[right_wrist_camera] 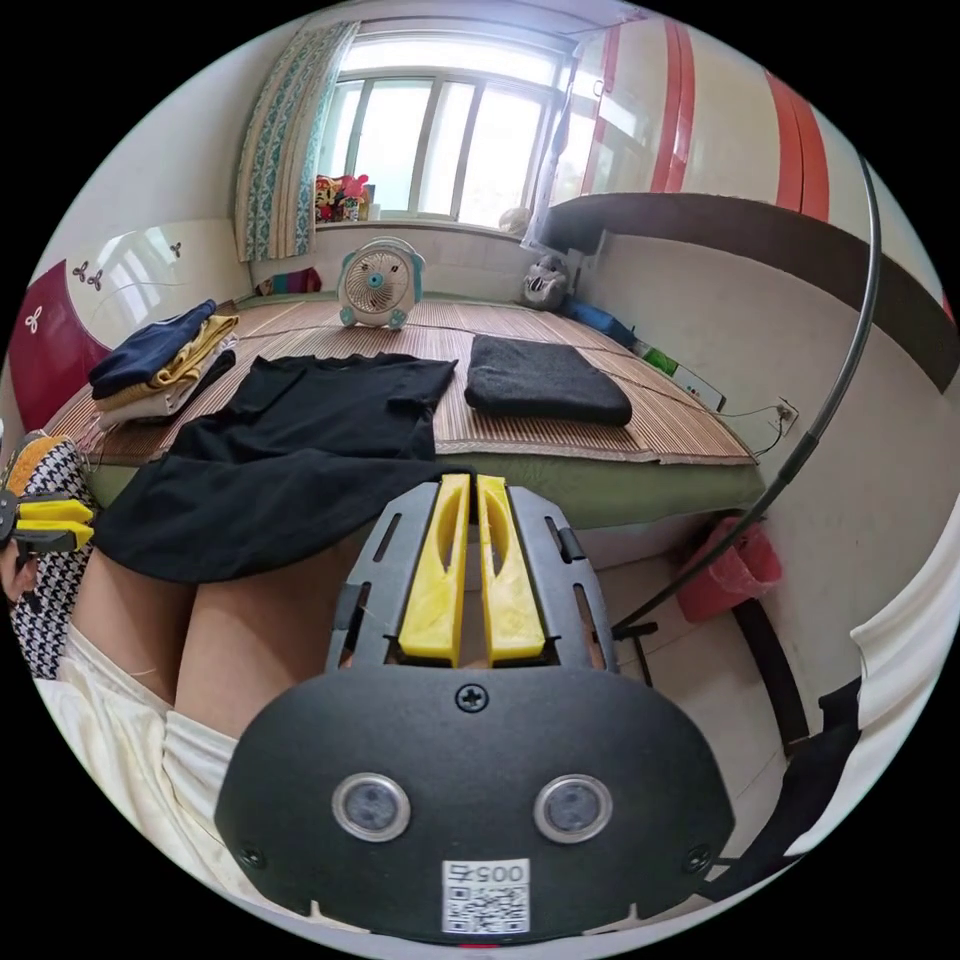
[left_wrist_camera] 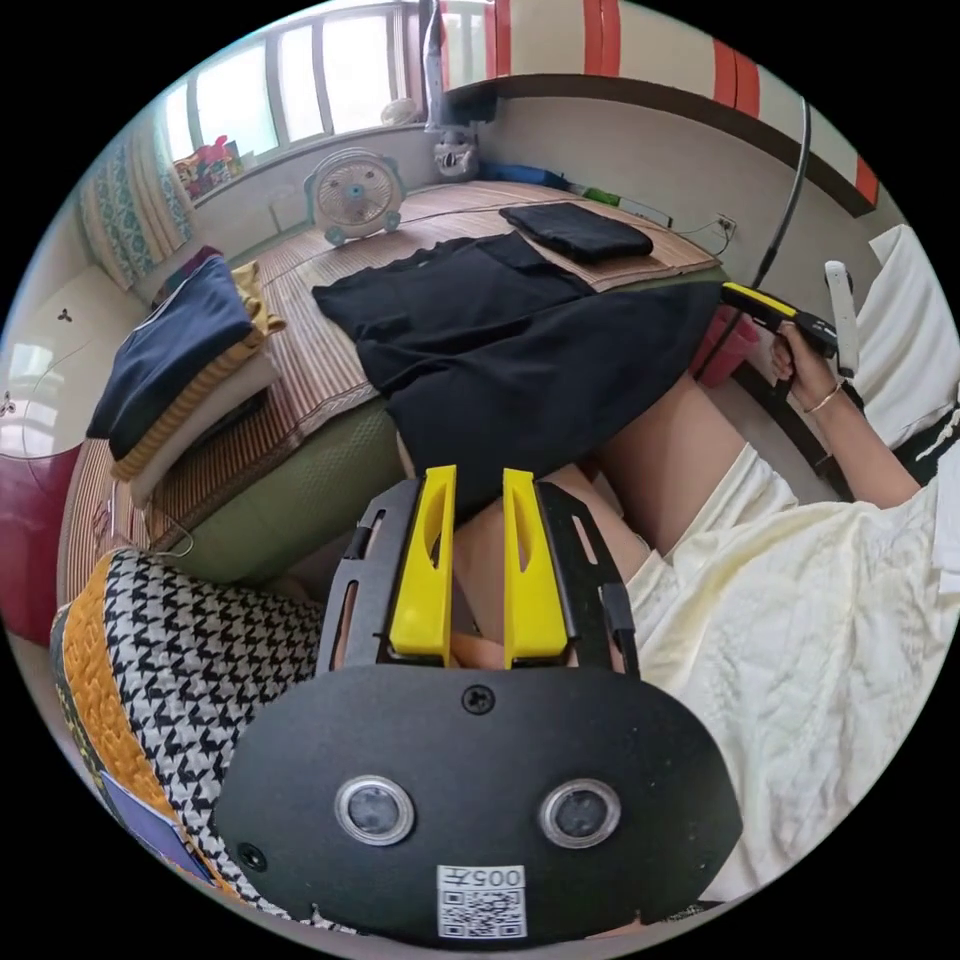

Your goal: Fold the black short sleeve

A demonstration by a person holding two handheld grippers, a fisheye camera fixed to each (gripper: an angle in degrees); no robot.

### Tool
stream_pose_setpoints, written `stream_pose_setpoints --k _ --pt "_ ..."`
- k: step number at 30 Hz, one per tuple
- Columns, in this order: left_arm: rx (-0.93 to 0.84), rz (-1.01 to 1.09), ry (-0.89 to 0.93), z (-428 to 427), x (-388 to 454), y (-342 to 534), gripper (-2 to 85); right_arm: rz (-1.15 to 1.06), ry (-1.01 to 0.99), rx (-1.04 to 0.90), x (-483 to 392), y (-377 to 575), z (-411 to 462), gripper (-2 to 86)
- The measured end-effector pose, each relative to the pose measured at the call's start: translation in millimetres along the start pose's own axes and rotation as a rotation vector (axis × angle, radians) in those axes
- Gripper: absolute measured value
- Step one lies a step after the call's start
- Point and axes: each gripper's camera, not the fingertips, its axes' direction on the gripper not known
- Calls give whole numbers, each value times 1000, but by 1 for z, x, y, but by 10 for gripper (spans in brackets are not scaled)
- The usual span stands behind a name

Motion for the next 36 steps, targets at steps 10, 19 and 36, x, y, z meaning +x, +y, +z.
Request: stream_pose_setpoints --k 10,19,36 --pt "9 -1 18 -5 -4 7 111 2 23 -30 -2 -3 3 -15" --pt "-17 19 26 9 4 8 114 -2 29 -46 -5 -5 1 -15" --pt "38 52 14 0 23 30 77 15 21 -63 -7 -7 -7 -14"
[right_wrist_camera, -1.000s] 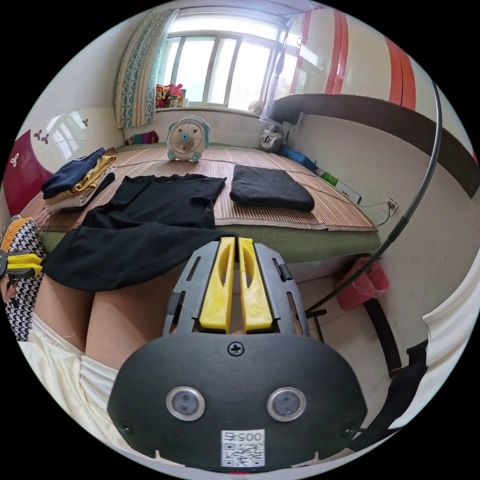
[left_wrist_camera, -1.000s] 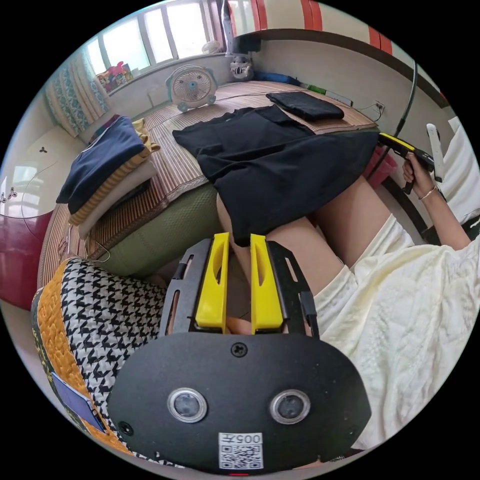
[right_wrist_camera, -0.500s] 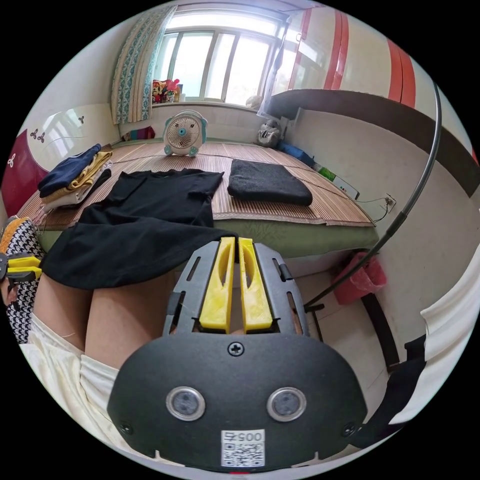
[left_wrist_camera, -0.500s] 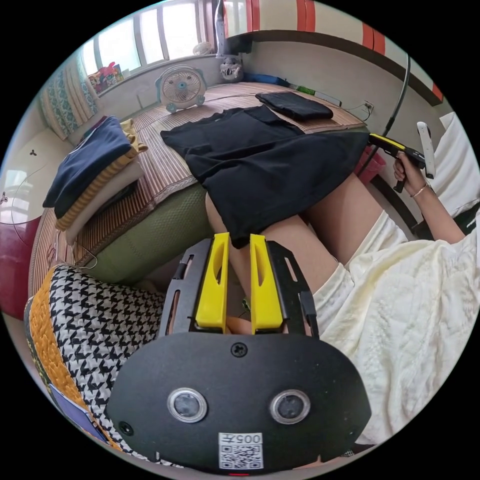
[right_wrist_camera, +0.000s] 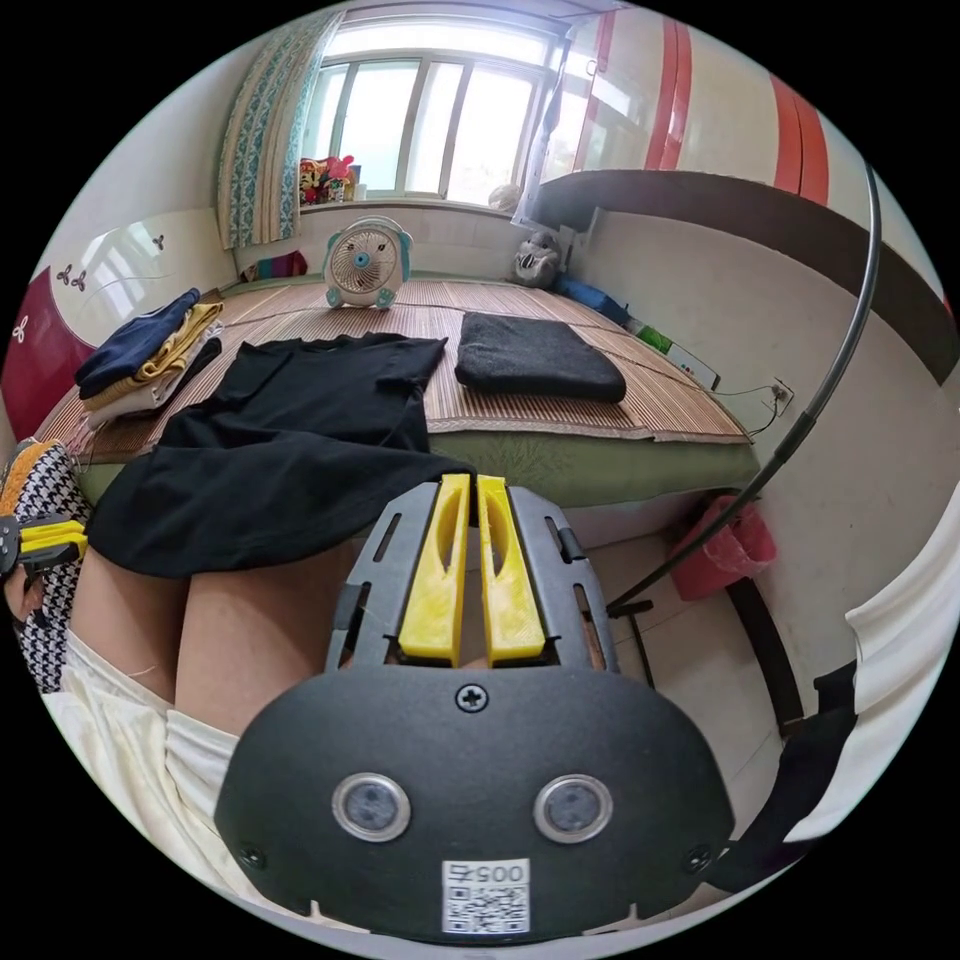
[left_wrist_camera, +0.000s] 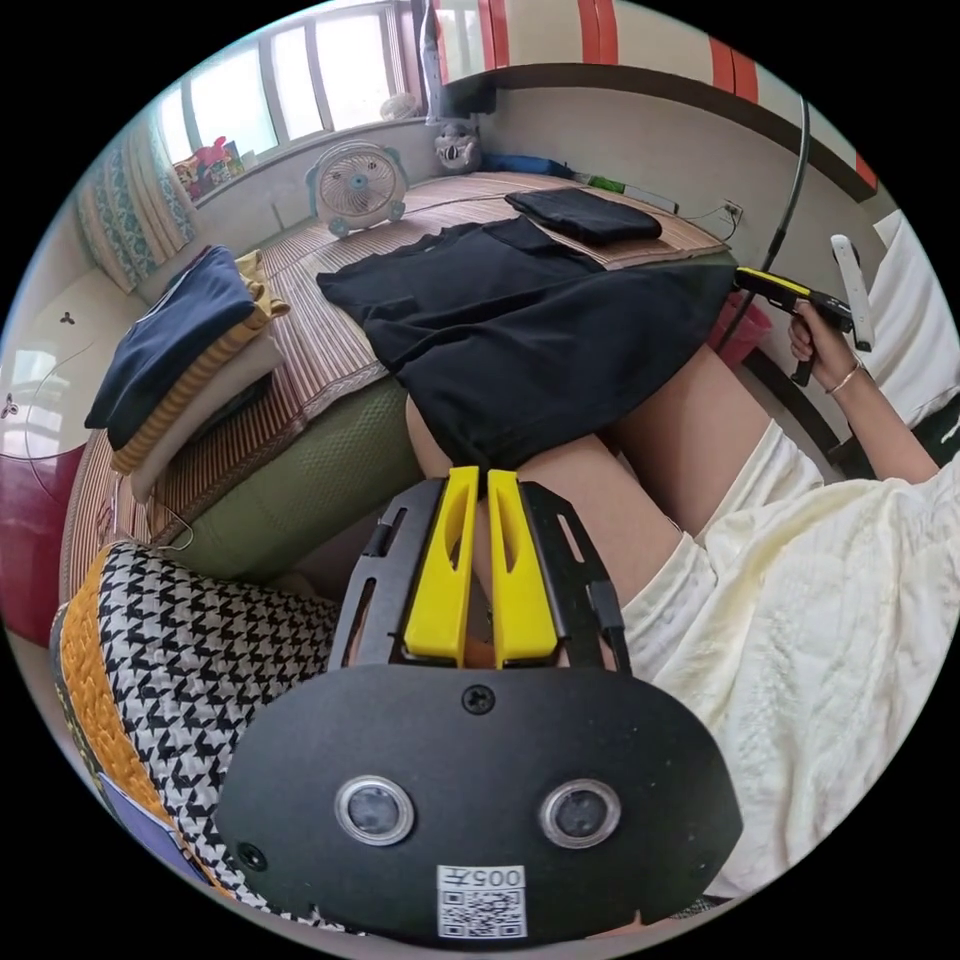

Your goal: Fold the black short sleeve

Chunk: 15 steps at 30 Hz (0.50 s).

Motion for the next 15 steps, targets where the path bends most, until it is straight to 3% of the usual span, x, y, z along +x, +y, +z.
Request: stream_pose_setpoints --k 3,7,15 --pt "123 -3 23 -29 -4 9 63 0 -9 21 0 -2 -8 -14" --pt "286 6 -77 -93 -9 13 39 -37 -10 87 -1 -8 -27 -15" --pt "389 -38 -132 -132 -20 41 46 -14 -10 176 1 -14 -58 -14"
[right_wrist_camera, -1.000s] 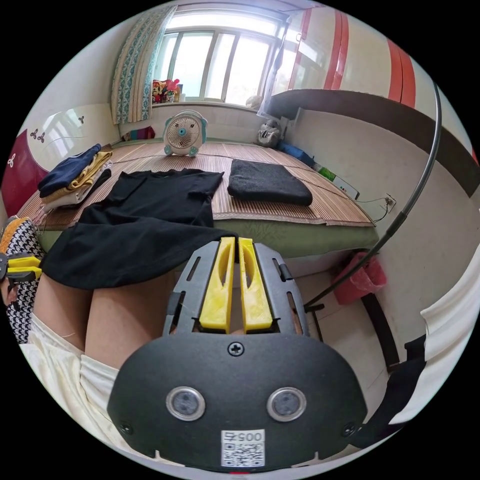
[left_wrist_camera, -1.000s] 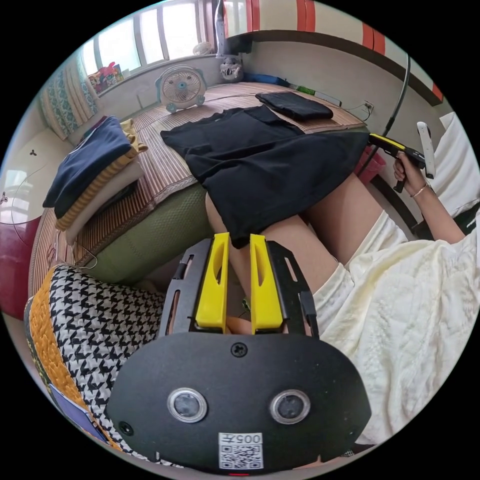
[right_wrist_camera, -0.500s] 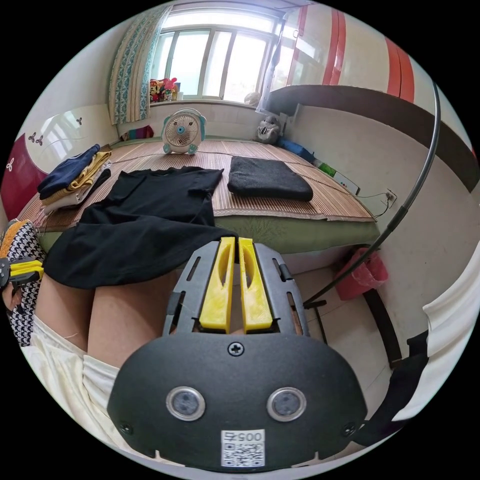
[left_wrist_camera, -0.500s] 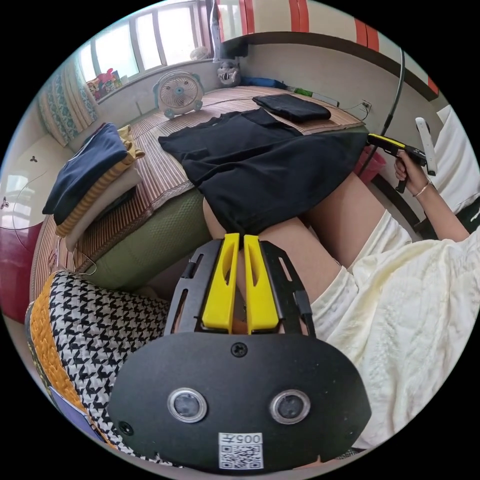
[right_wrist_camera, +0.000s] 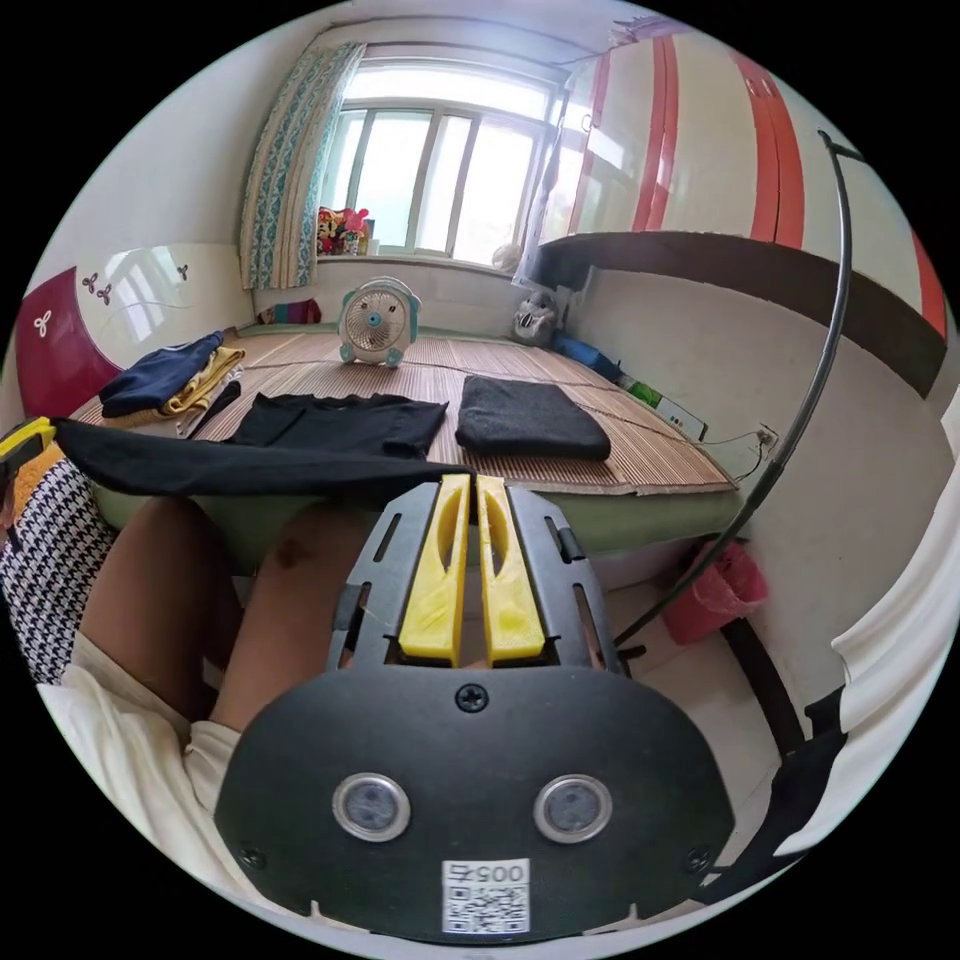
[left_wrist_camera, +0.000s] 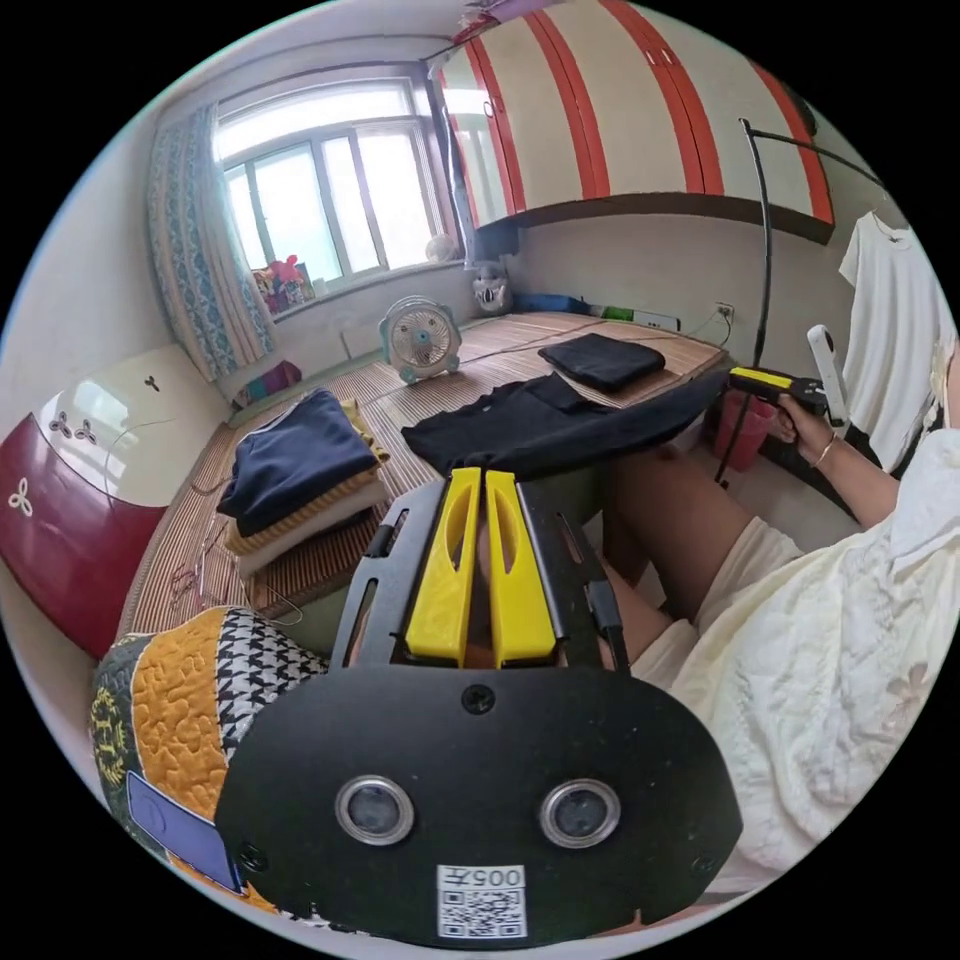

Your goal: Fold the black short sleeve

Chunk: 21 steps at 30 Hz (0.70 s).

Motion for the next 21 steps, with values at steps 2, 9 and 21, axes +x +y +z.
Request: stream_pose_setpoints --k 2,9,21 --pt "16 -20 2 -4 -1 7 51 -8 3 15 -1 -3 -9 -15" --pt "92 -76 -12 -15 -11 17 57 -15 -5 59 1 -18 -25 -15" --pt "78 -226 -107 71 -63 -27 31 -13 -11 81 -14 -115 45 -15"
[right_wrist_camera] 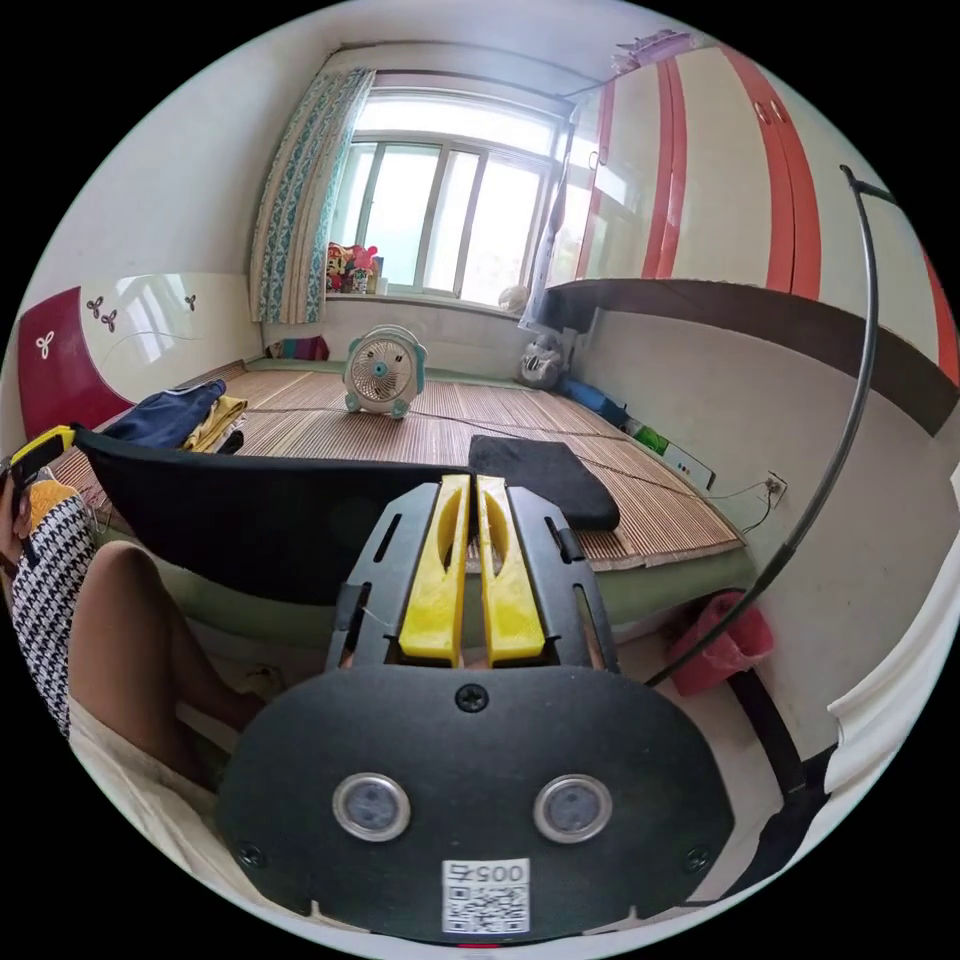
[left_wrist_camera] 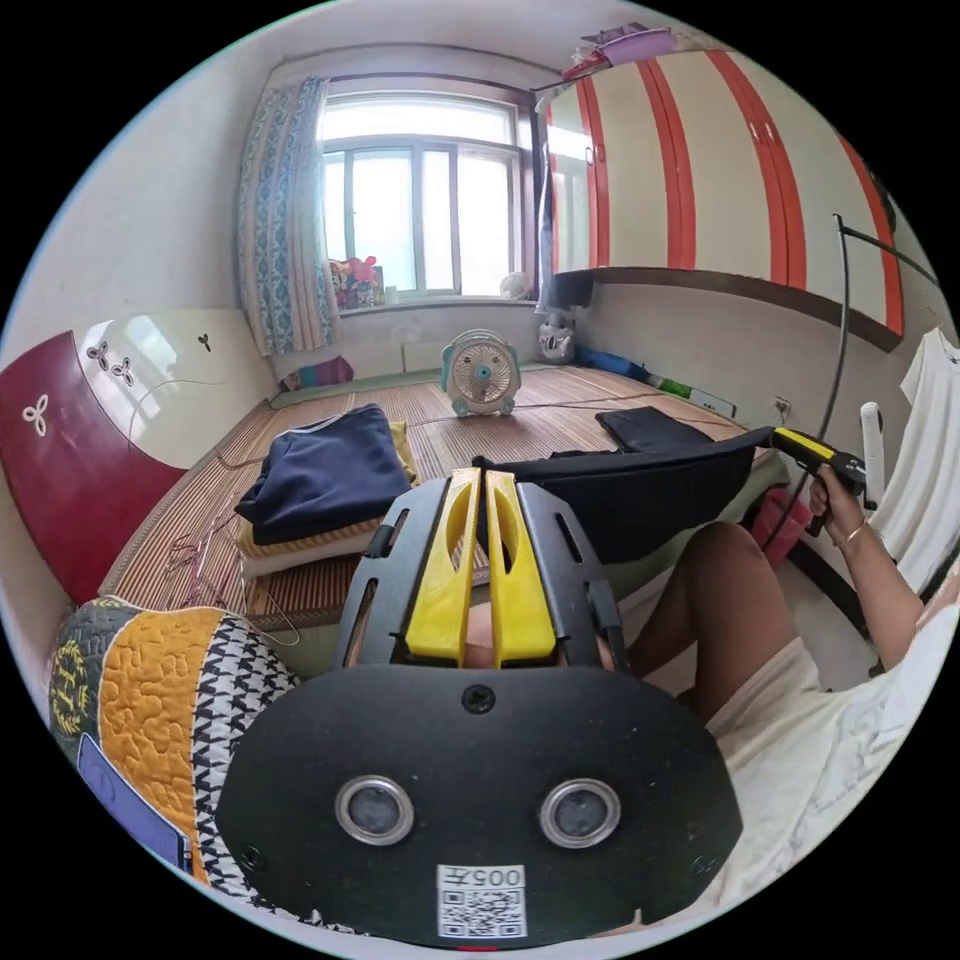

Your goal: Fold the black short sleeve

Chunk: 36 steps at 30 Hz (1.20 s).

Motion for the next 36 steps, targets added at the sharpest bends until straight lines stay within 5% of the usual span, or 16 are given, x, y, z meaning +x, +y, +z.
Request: stream_pose_setpoints --k 22,36 --pt "-449 -237 -126 393 -55 -70 8 88 38 -512 -63 -149 365 -14" --pt "-594 -252 -101 504 -67 -45 10 -4 42 -652 -90 -153 465 -13"
